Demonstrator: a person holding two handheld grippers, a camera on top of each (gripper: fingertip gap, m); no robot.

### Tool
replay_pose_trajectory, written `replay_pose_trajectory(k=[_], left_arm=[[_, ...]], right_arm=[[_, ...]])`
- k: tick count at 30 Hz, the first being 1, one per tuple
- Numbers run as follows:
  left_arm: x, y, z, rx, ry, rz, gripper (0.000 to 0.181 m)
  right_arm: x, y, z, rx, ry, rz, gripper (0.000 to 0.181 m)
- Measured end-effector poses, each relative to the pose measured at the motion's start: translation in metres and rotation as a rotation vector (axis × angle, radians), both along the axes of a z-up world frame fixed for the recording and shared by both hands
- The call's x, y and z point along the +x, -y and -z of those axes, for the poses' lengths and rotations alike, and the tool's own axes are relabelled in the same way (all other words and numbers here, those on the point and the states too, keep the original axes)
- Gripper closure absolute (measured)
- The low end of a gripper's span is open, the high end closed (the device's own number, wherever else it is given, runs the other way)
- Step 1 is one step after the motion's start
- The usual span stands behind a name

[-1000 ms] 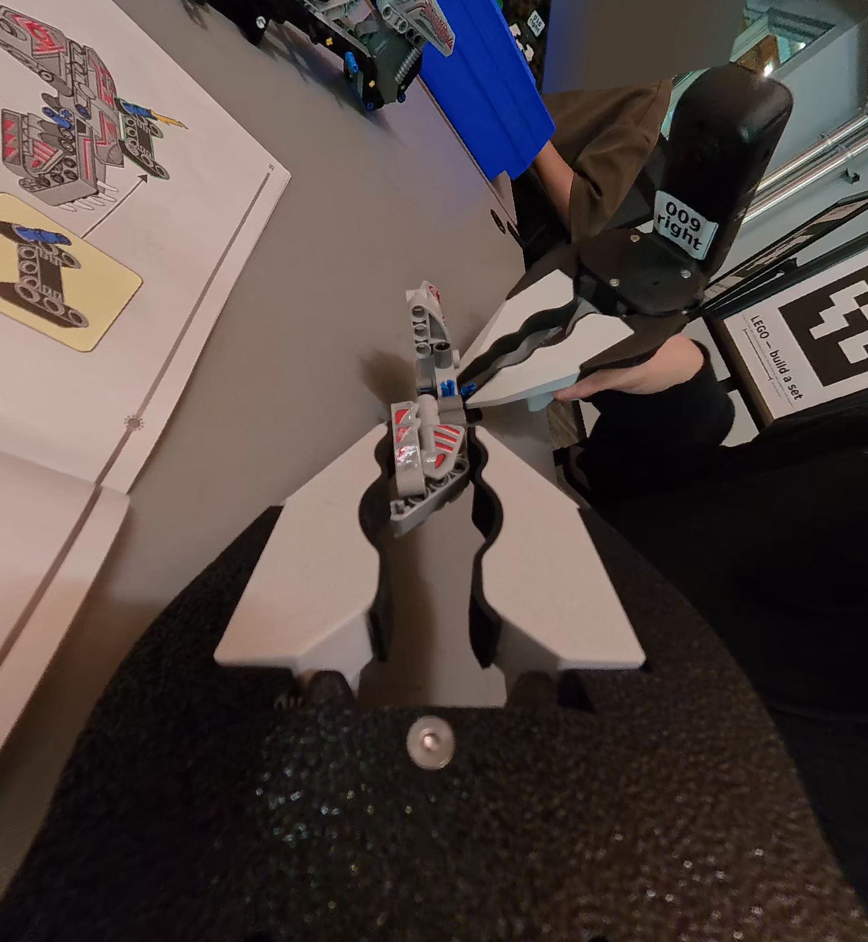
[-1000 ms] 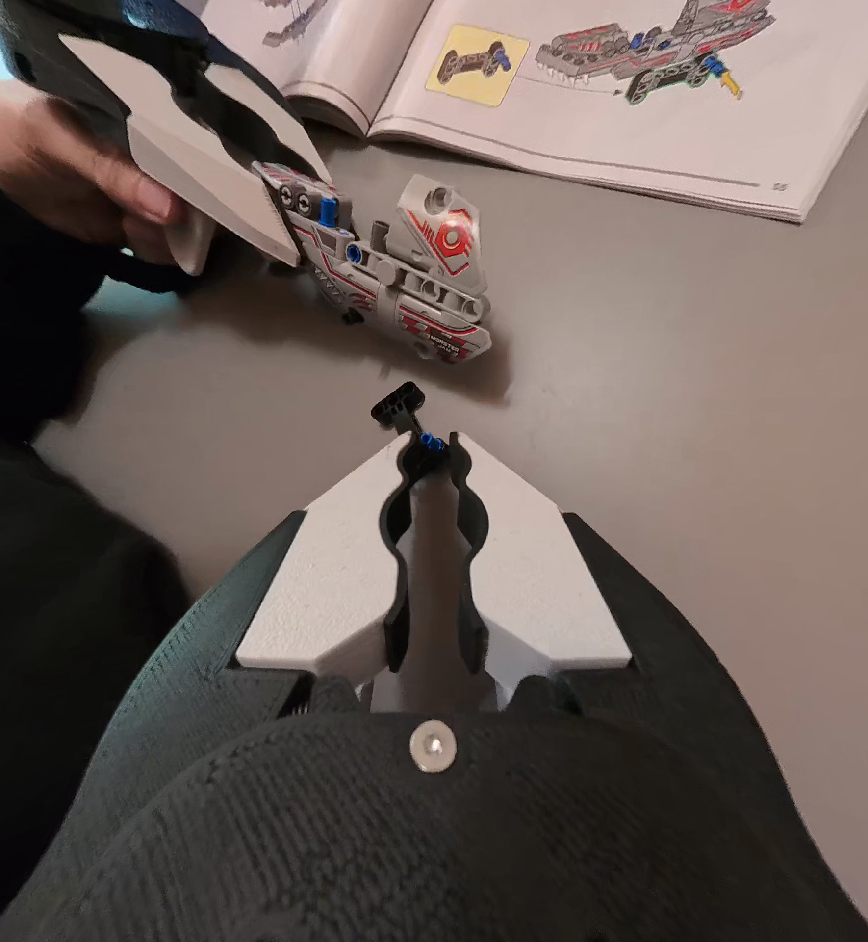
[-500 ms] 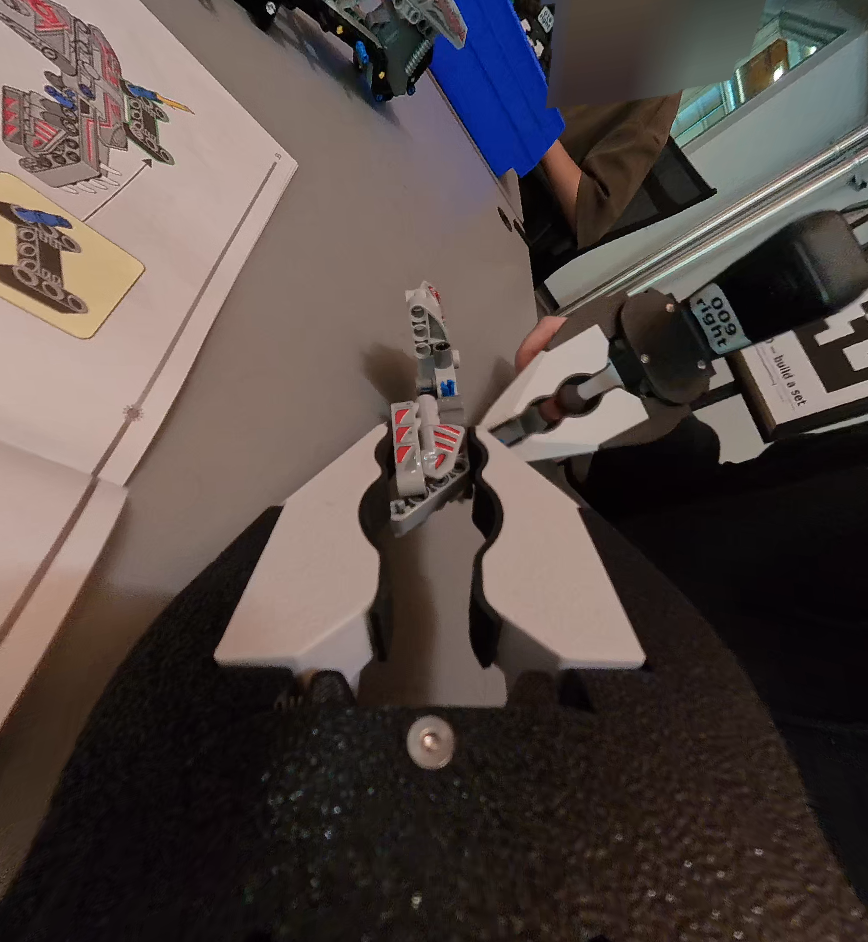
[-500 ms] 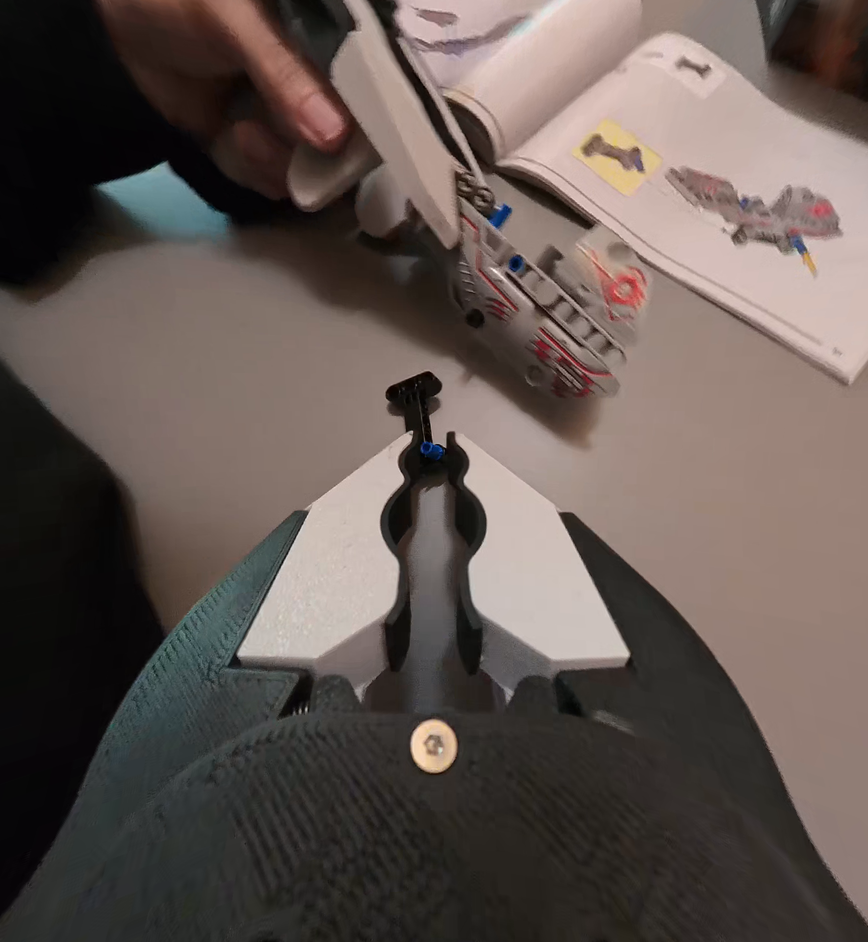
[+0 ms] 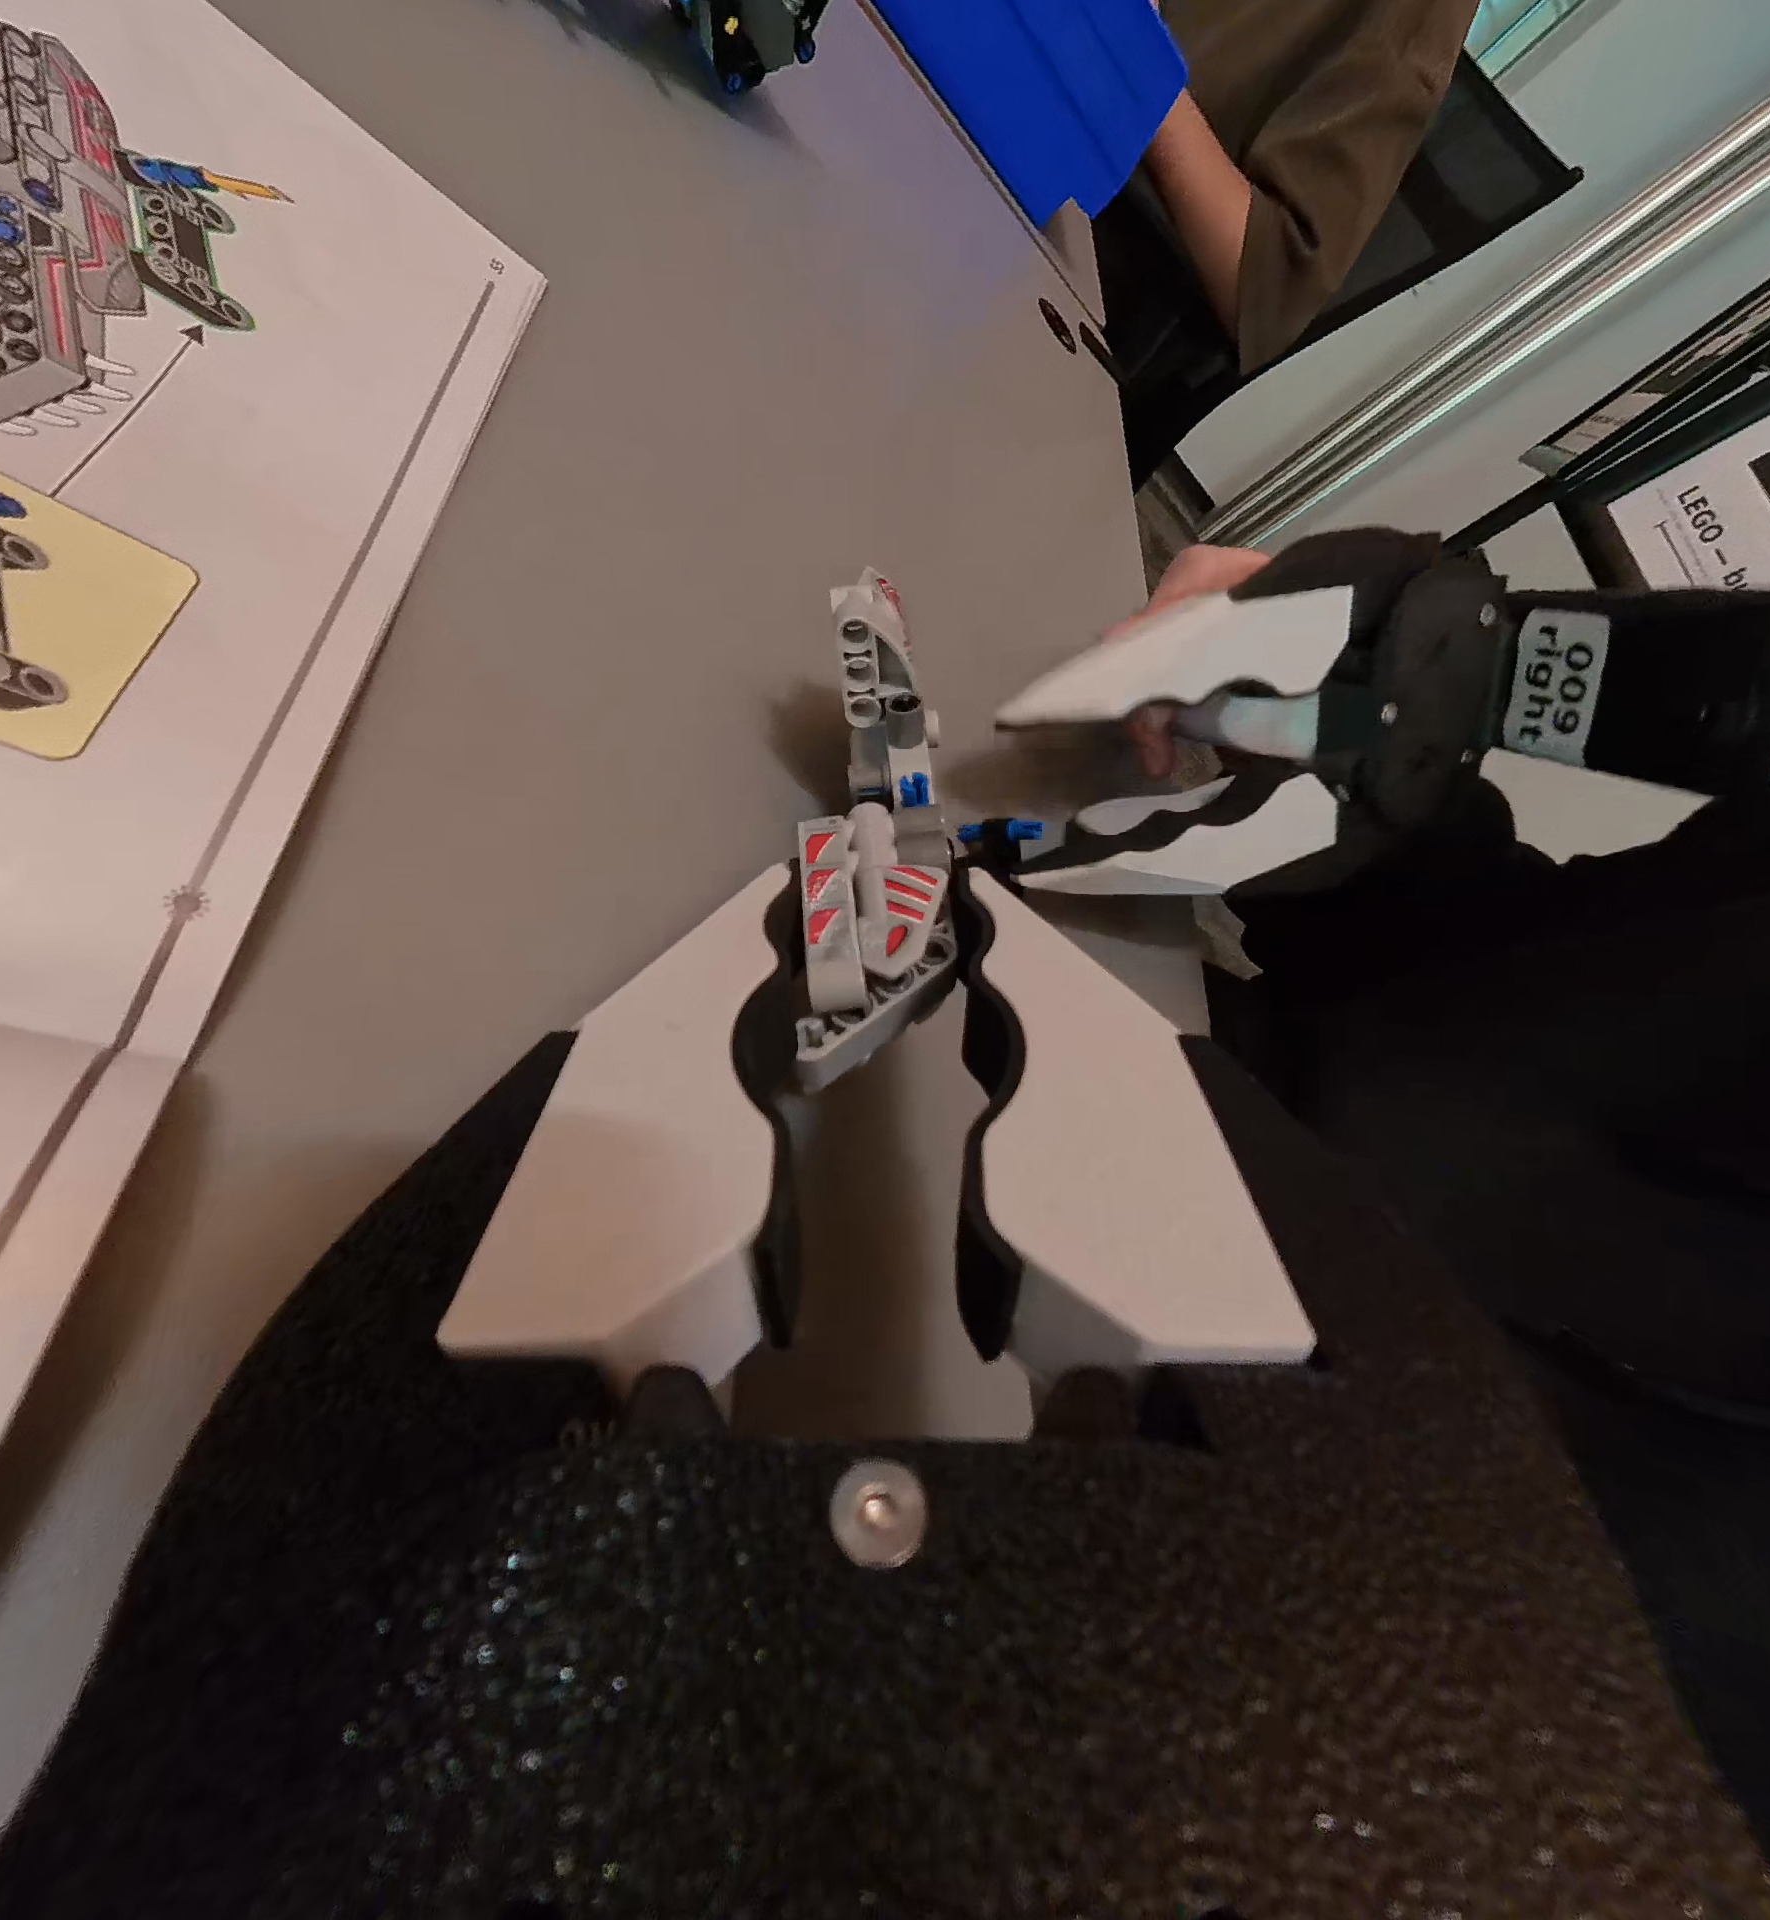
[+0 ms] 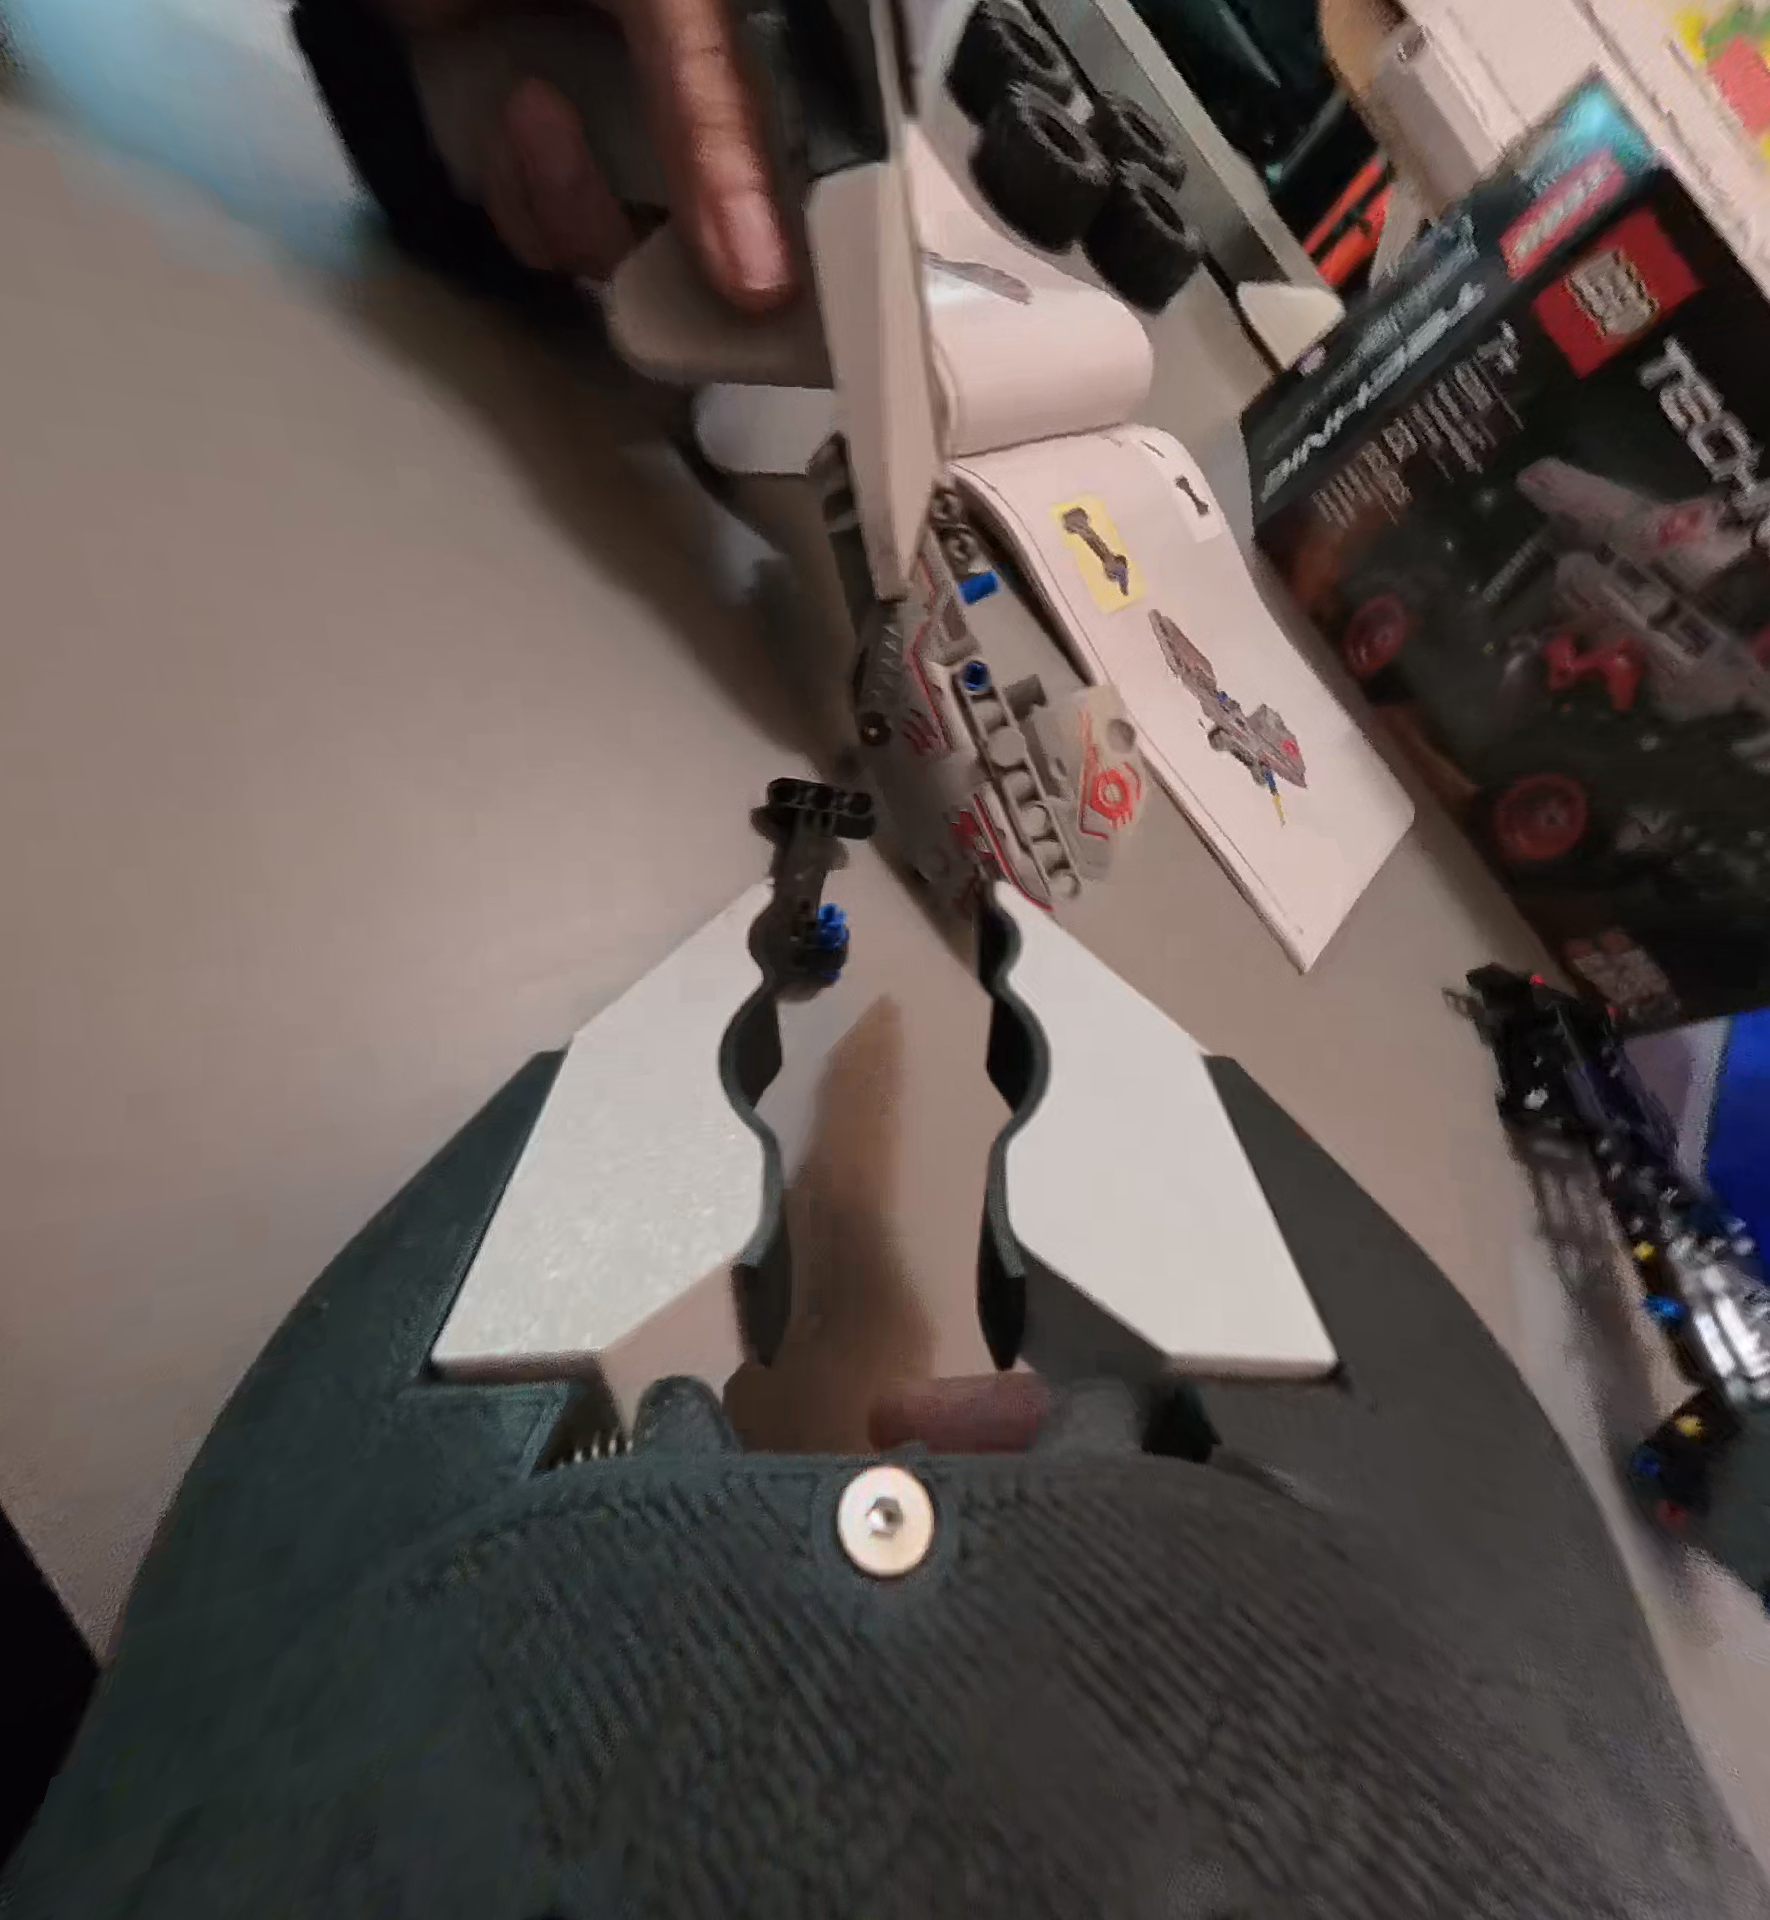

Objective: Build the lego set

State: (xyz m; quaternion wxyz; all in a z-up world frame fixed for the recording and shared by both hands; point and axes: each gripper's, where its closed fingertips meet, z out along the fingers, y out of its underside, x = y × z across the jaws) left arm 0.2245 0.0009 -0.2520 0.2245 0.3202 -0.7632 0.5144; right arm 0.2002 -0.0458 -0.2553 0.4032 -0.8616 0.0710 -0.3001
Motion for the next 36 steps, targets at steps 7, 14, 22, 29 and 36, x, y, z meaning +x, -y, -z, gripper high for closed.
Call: replay_pose_trajectory(k=[7,14,22,29,36], left_arm=[[0.007,-0.003,-0.005,-0.020,0.034,-0.022,0.157],[0.015,-0.014,-0.008,-0.022,0.060,-0.060,0.157],[0.004,-0.018,-0.037,-0.104,0.416,0.045,0.156],[-0.008,-0.019,-0.041,0.048,0.850,0.128,0.157],[-0.021,-0.024,-0.028,0.275,1.239,0.131,0.157]], right_arm=[[-0.002,-0.004,0.015,0.120,-0.425,0.090,0.152],[-0.002,-0.014,0.021,-0.076,-0.247,-0.055,0.172],[0.015,-0.013,0.014,-0.207,0.099,-0.144,0.158],[0.012,0.009,0.001,-0.075,-0.042,-0.200,0.142],[0.020,0.014,-0.017,0.100,-0.171,-0.264,0.145]])
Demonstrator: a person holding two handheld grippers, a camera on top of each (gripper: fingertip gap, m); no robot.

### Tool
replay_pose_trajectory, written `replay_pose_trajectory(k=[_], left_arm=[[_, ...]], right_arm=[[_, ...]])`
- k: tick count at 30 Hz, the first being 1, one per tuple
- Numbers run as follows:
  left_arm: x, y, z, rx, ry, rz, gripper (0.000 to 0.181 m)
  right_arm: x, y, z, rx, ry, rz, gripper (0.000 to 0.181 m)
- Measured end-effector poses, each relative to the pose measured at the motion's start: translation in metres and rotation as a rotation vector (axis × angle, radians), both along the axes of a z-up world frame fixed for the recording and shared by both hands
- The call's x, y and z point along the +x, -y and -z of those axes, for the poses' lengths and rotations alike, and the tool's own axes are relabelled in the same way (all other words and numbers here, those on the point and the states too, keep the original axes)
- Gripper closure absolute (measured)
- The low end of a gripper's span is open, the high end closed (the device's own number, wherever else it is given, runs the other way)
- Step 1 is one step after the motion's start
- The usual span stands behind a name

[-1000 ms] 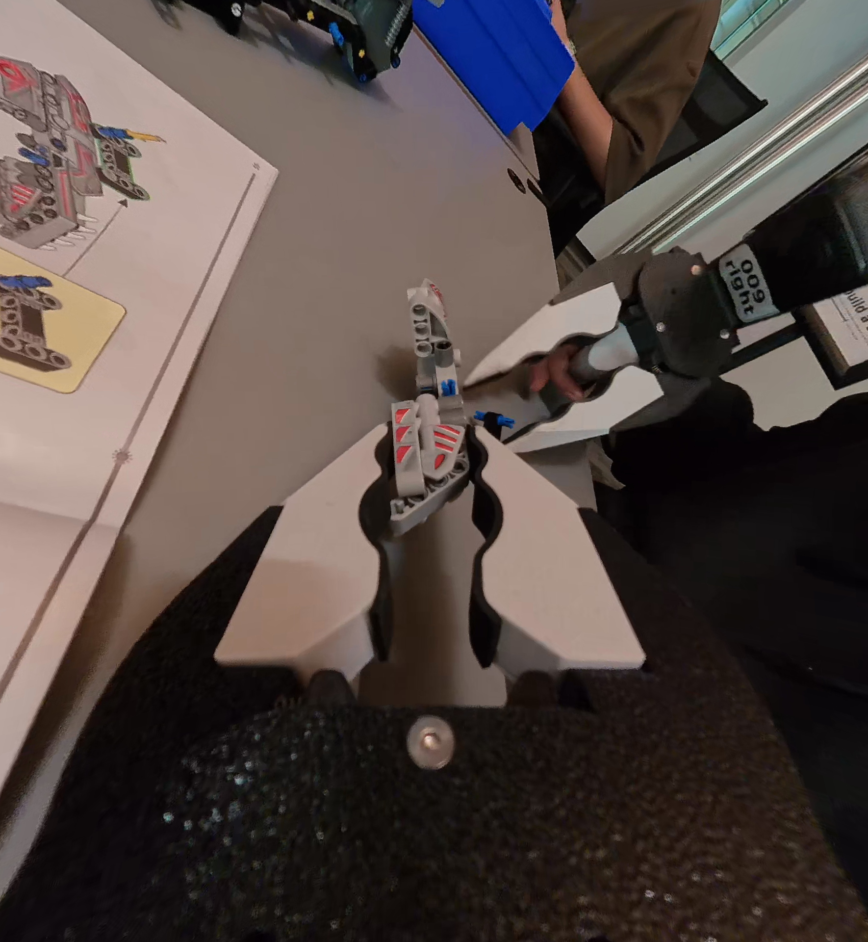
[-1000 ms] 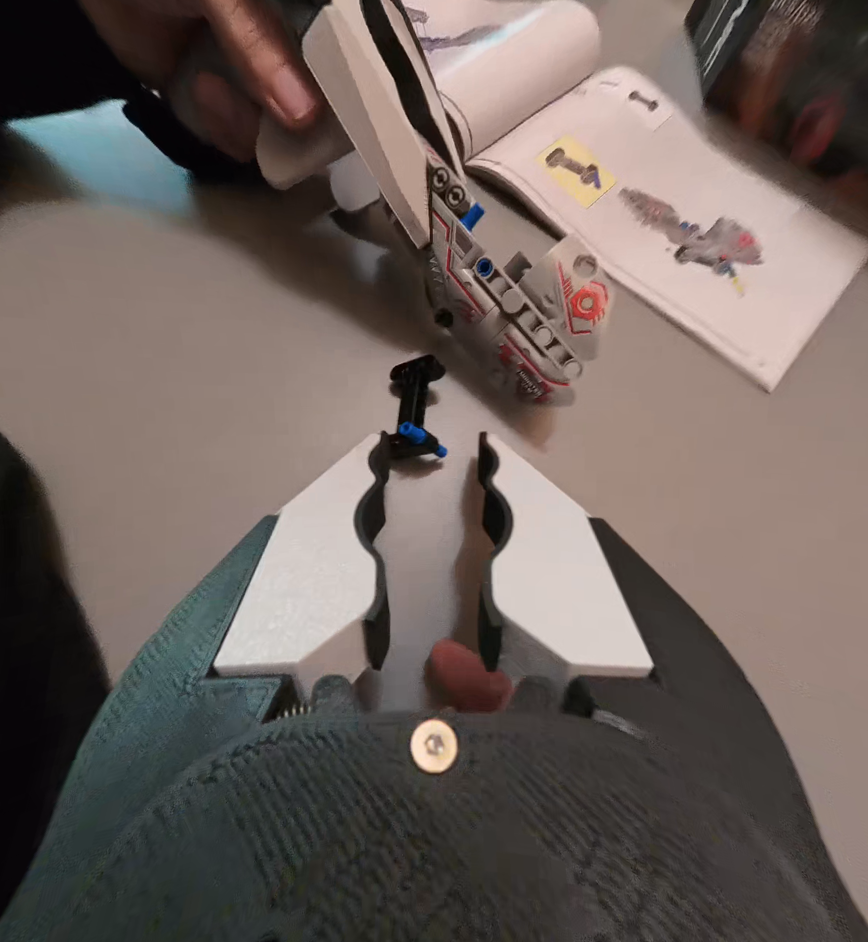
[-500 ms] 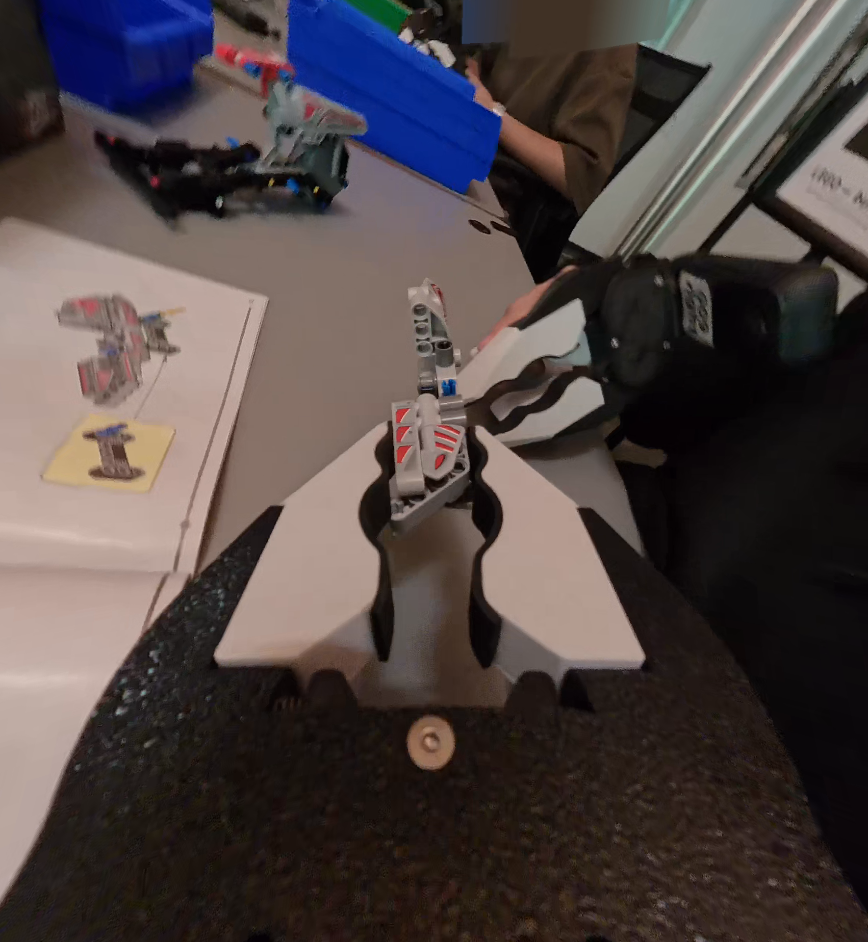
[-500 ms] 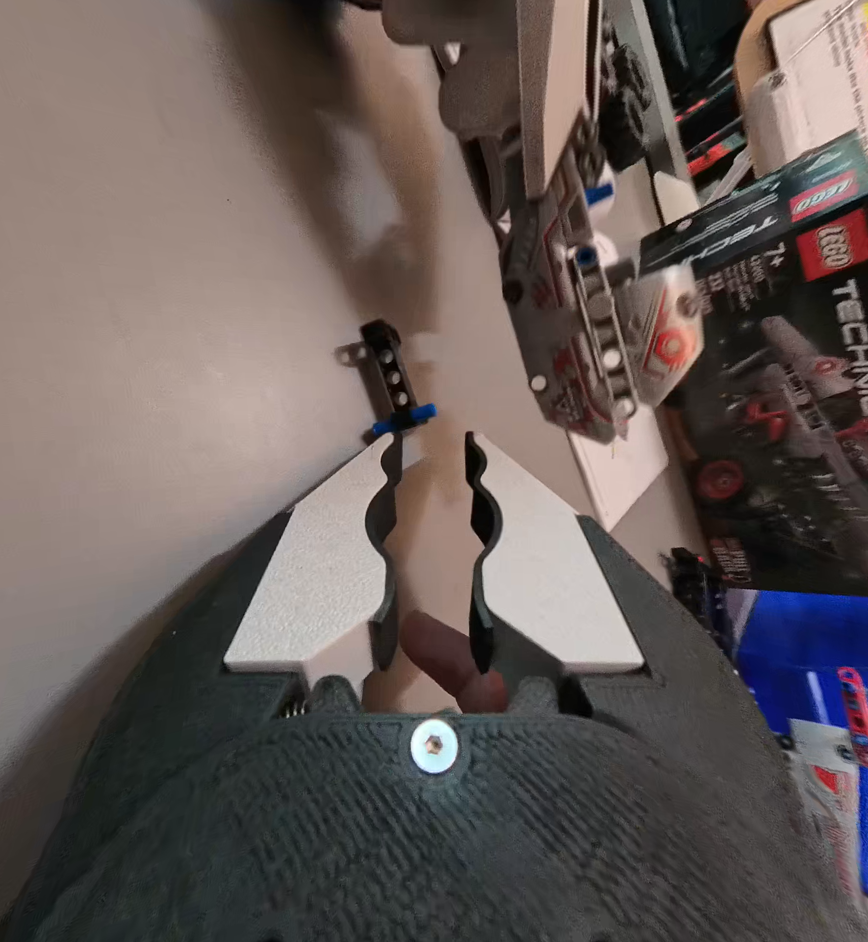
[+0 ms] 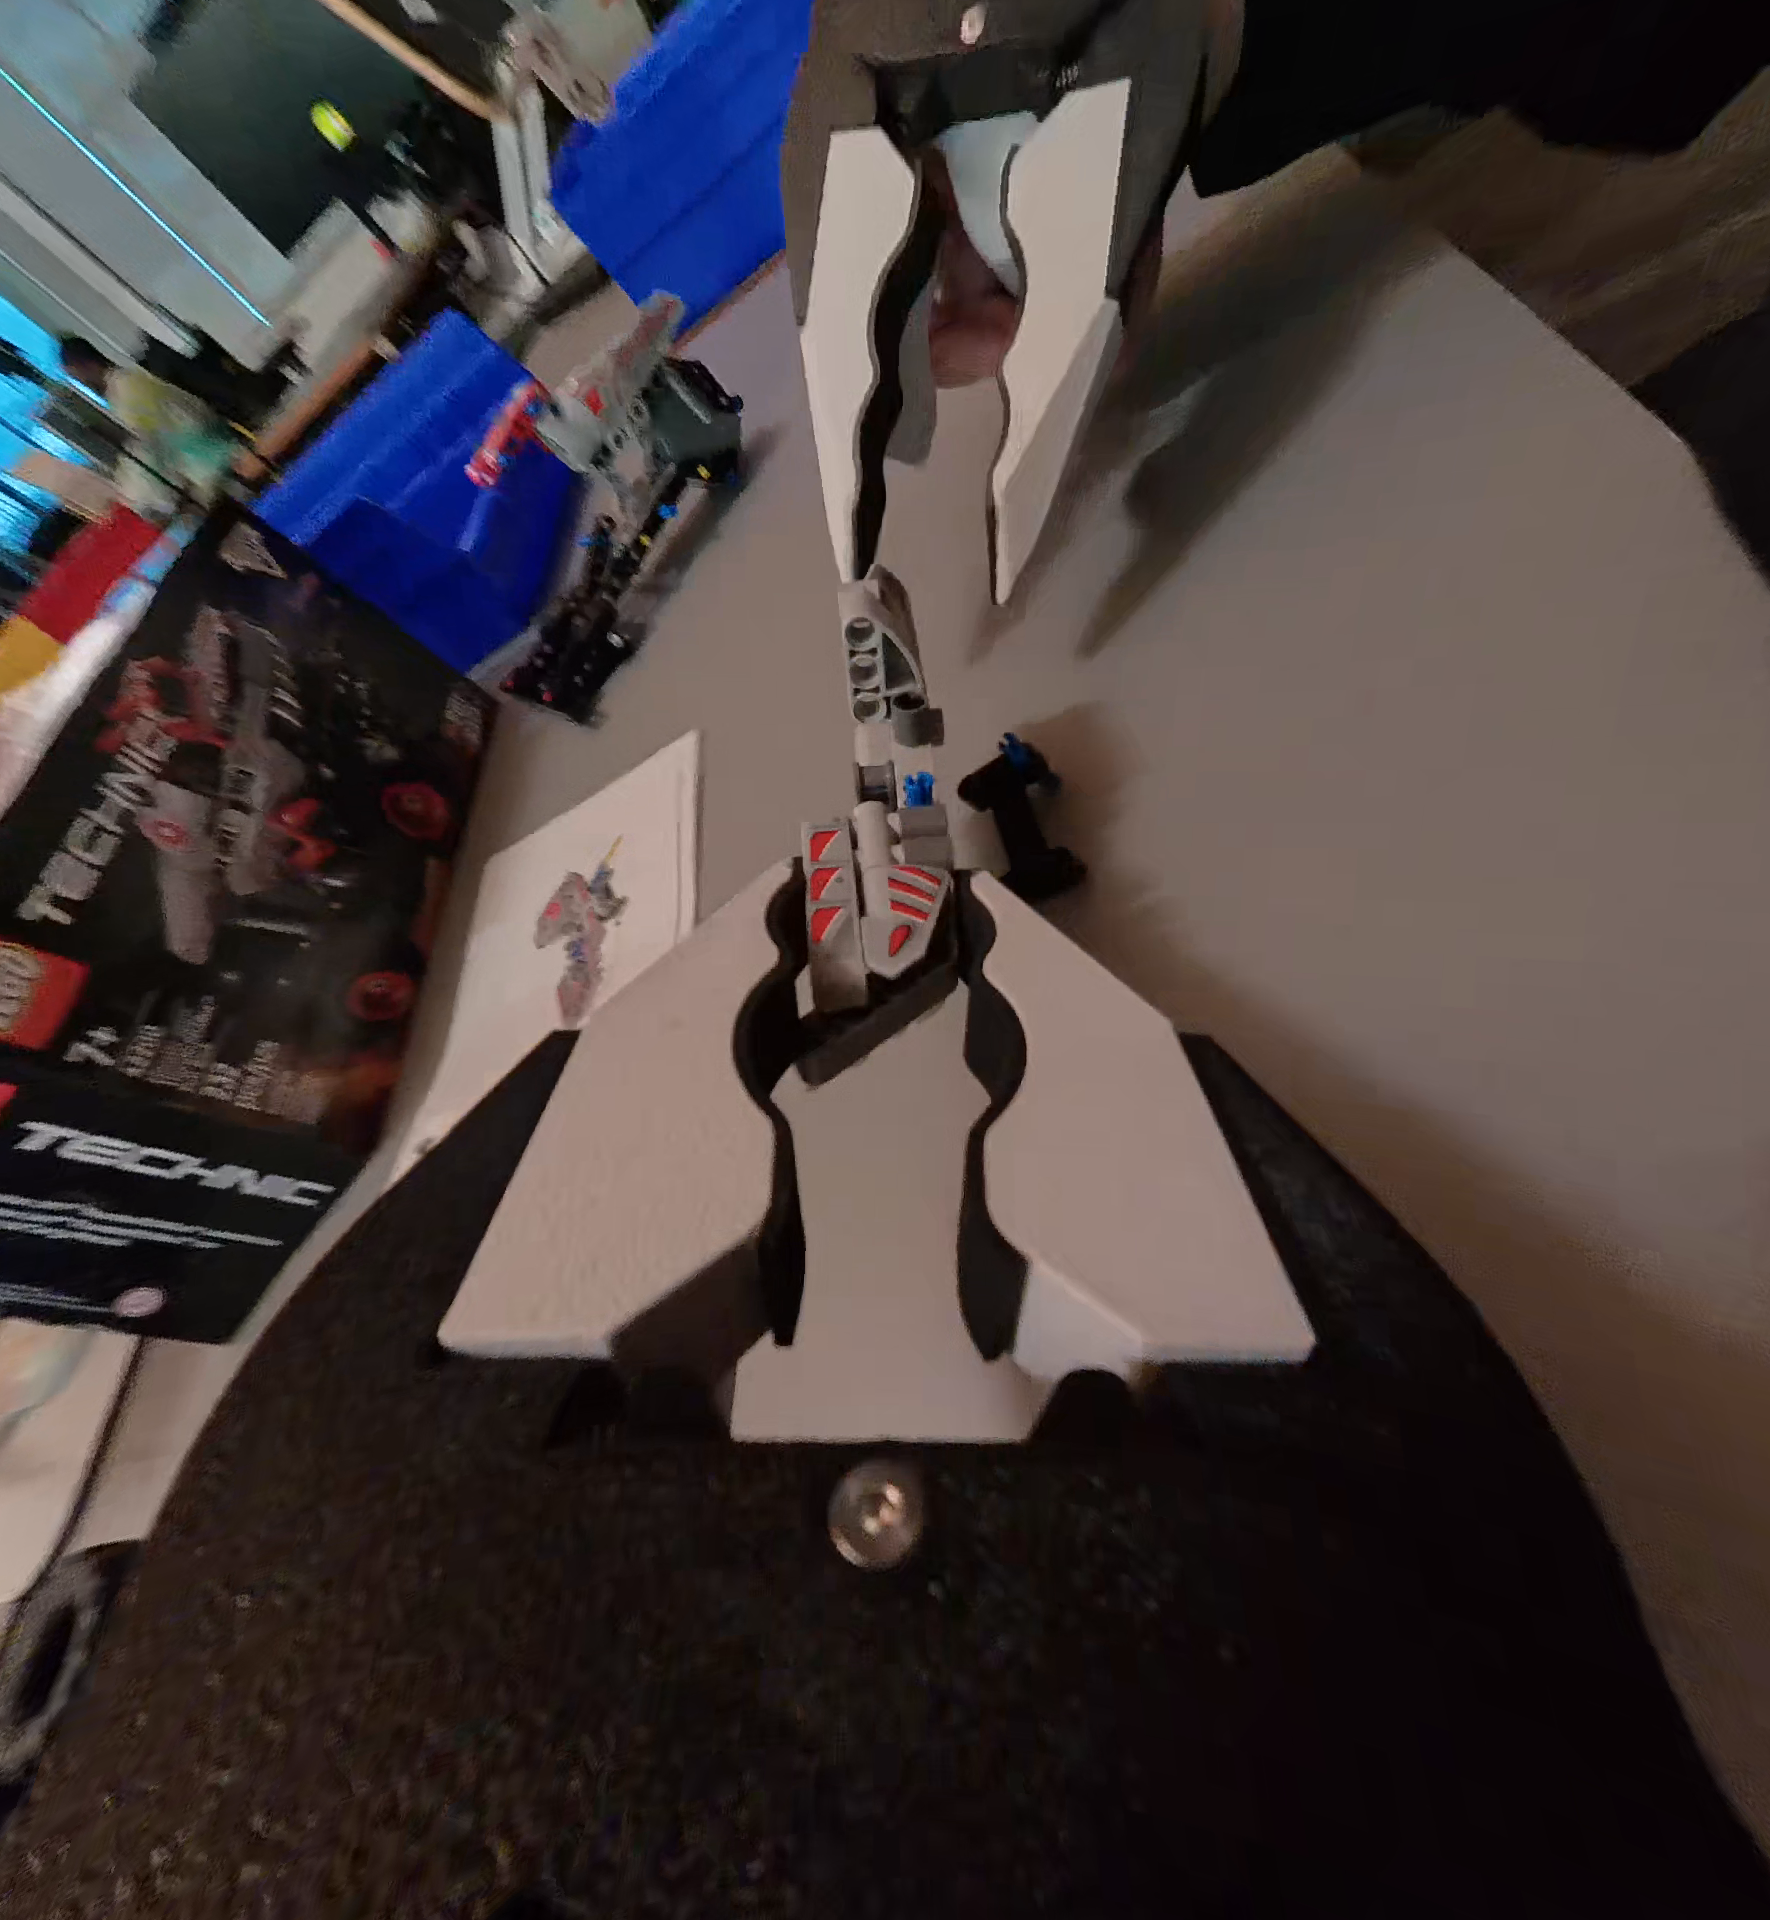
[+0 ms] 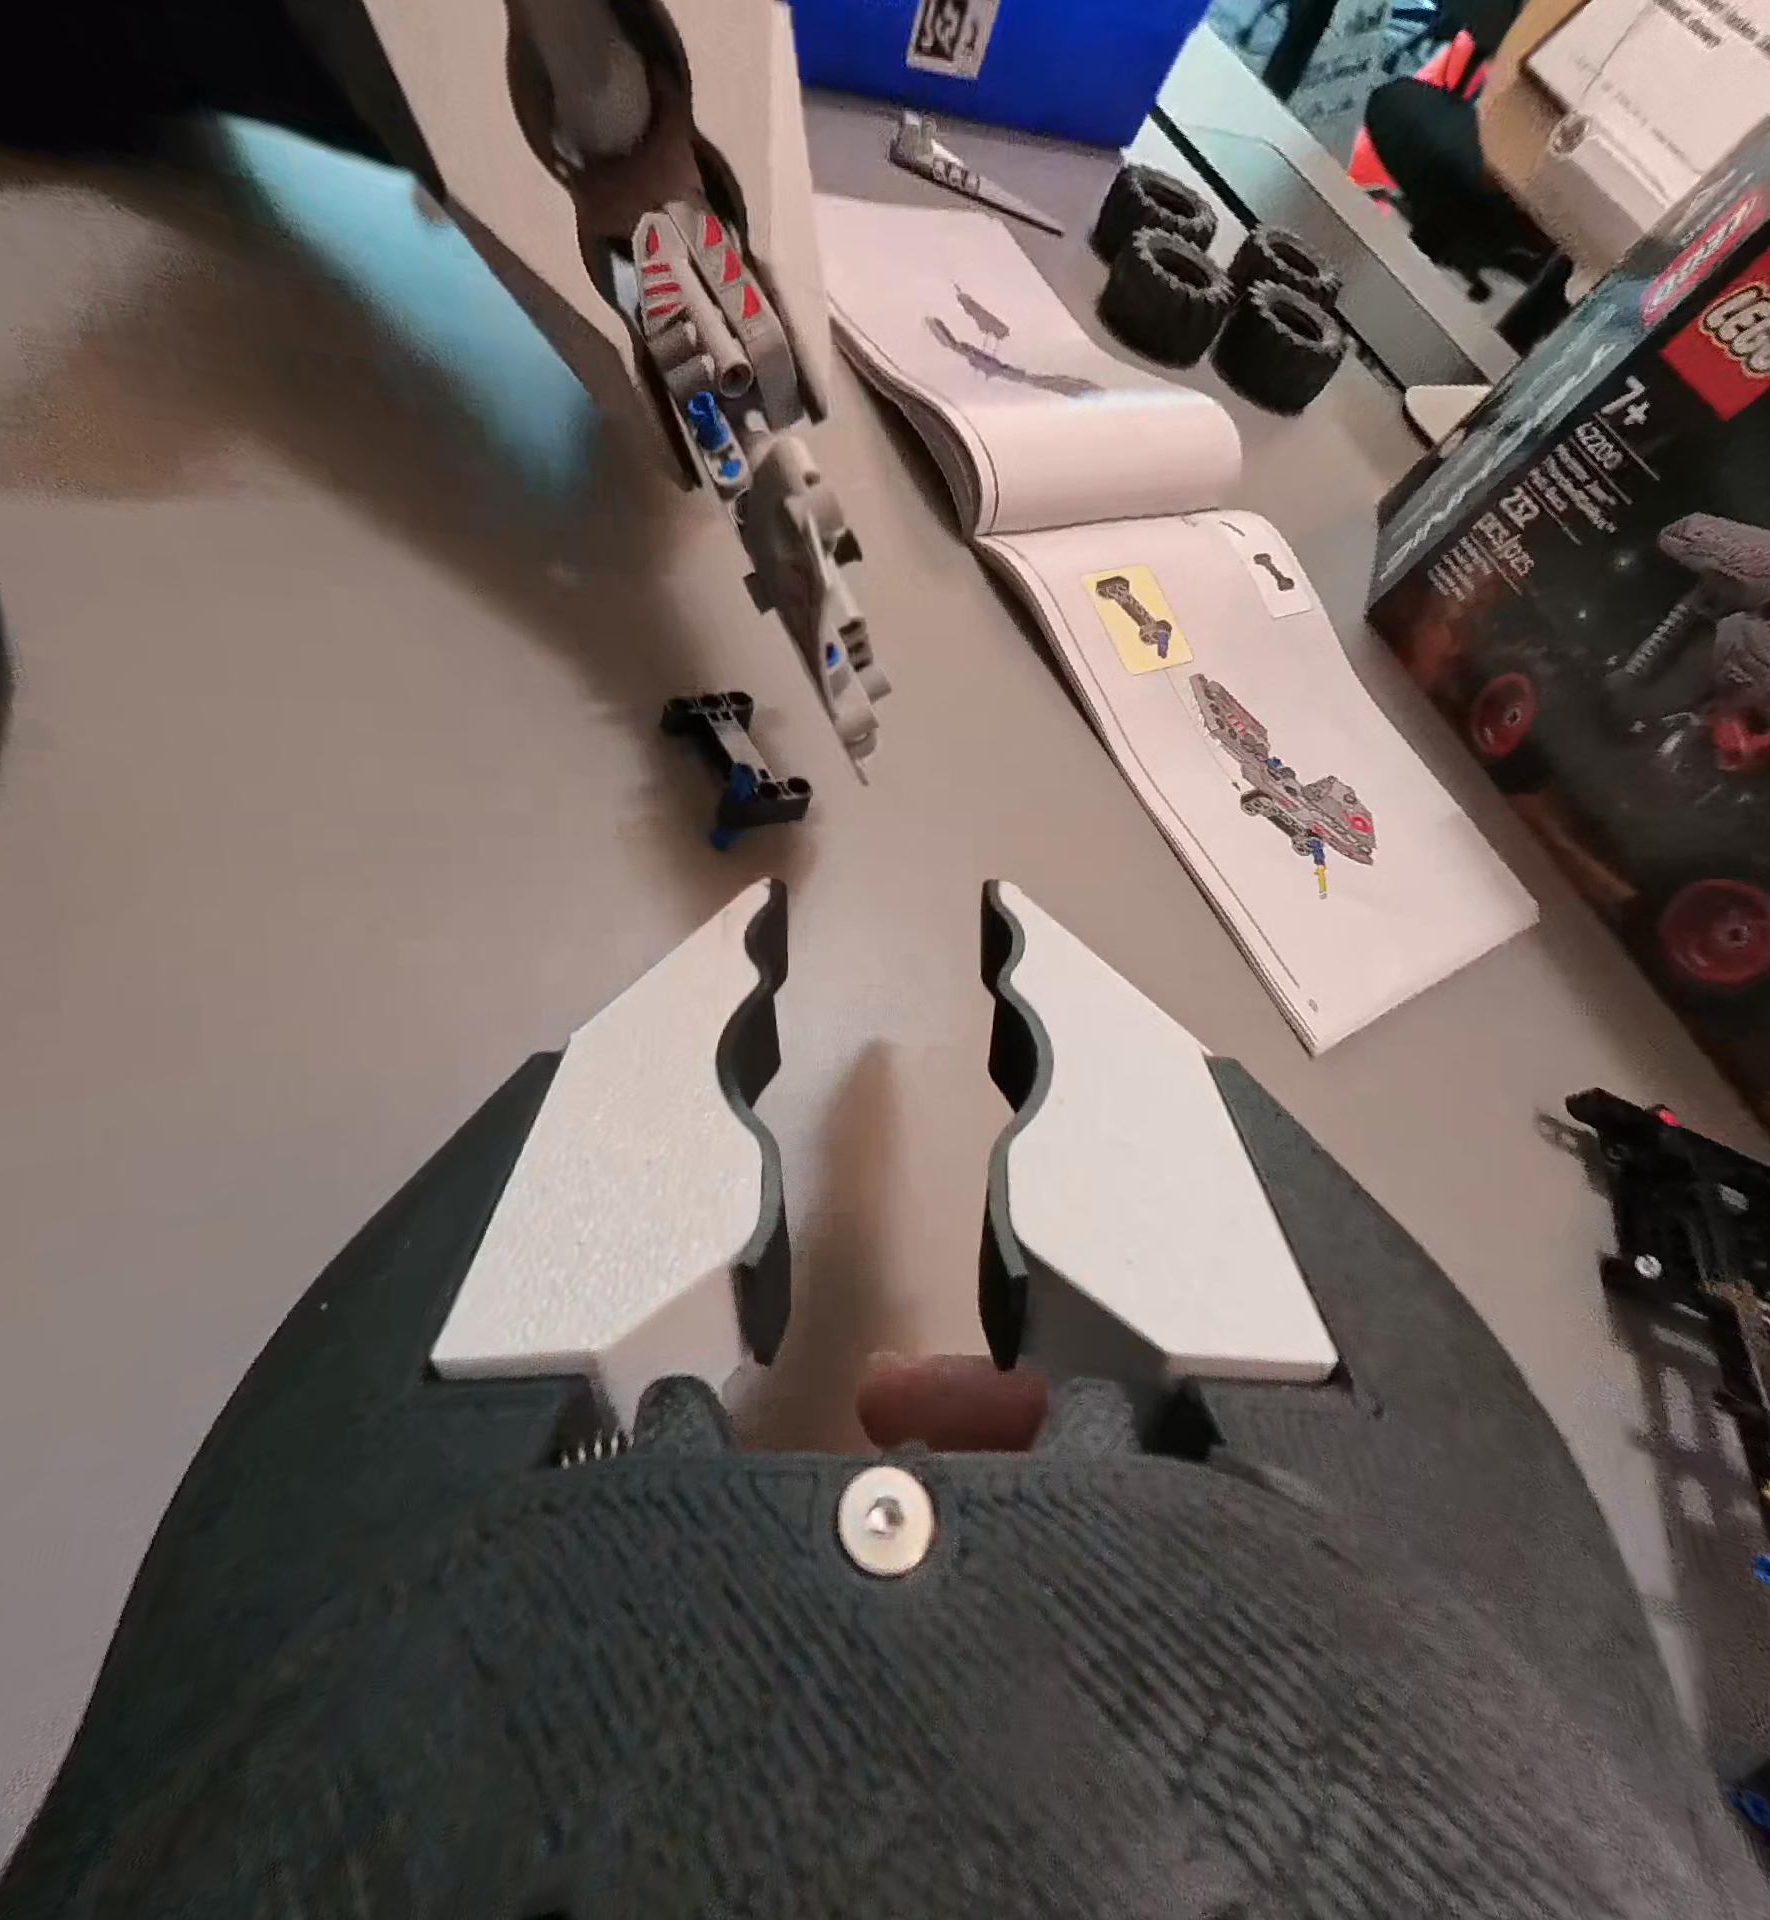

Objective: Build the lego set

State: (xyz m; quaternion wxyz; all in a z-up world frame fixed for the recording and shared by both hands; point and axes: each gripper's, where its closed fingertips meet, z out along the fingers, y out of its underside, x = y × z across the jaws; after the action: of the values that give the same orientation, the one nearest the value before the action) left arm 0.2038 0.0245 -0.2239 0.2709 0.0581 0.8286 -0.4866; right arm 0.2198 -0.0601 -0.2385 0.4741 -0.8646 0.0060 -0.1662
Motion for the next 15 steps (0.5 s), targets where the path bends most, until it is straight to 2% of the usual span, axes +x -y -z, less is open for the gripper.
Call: replay_pose_trajectory(k=[4,8,12,15], left_arm=[[-0.005,-0.002,-0.012,-0.037,0.161,-0.005,0.157],[-0.012,-0.001,-0.011,0.057,0.381,0.001,0.157],[-0.027,0.008,0.001,0.155,0.540,0.065,0.157],[-0.031,0.010,0.004,0.193,0.638,0.080,0.157]], right_arm=[[-0.007,-0.011,0.000,0.007,0.009,-0.082,0.147],[-0.004,-0.015,-0.008,0.076,-0.063,-0.081,0.152],[0.001,-0.015,-0.017,0.213,-0.332,-0.010,0.141],[-0.007,-0.017,-0.017,0.268,-0.556,0.008,0.140]])
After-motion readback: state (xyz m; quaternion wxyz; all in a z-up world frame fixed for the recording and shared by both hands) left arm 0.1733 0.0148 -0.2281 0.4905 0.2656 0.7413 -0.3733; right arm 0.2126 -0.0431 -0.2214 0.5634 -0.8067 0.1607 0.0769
